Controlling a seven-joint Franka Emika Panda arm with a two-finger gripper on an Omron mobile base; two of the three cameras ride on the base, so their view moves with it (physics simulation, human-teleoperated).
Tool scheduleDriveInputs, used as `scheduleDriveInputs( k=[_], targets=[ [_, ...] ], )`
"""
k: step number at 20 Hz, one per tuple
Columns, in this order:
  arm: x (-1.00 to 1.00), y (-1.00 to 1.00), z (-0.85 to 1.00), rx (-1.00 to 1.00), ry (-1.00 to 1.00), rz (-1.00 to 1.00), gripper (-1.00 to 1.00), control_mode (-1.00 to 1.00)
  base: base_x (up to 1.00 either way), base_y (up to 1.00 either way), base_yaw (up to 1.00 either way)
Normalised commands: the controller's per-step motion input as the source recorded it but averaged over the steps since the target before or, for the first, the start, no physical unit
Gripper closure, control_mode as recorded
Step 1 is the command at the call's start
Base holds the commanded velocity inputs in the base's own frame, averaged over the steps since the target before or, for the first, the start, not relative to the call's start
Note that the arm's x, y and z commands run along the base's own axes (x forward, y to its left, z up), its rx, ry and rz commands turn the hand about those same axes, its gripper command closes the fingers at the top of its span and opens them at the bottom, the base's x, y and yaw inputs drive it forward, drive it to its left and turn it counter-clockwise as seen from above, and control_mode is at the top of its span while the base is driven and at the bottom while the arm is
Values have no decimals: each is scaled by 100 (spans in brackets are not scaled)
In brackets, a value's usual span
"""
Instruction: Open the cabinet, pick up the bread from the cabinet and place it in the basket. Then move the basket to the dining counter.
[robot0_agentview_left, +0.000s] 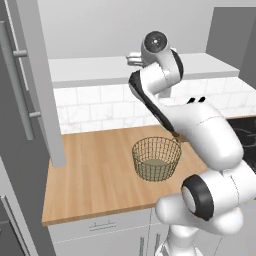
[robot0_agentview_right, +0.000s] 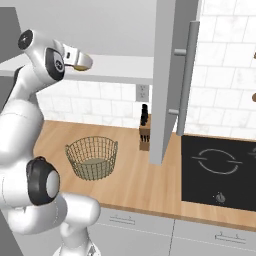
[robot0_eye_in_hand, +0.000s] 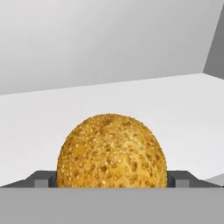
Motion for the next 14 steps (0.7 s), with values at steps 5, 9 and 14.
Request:
scheduleDriveInputs(
  k=[5,9,14],
  targets=[
    [-100,0,22,4,0,-2,100,-100,0,0,0],
    [-100,0,4,7,5,0,100,-100,0,0,0],
    [-100,0,-5,3,2,0,100,-100,0,0,0]
  ],
)
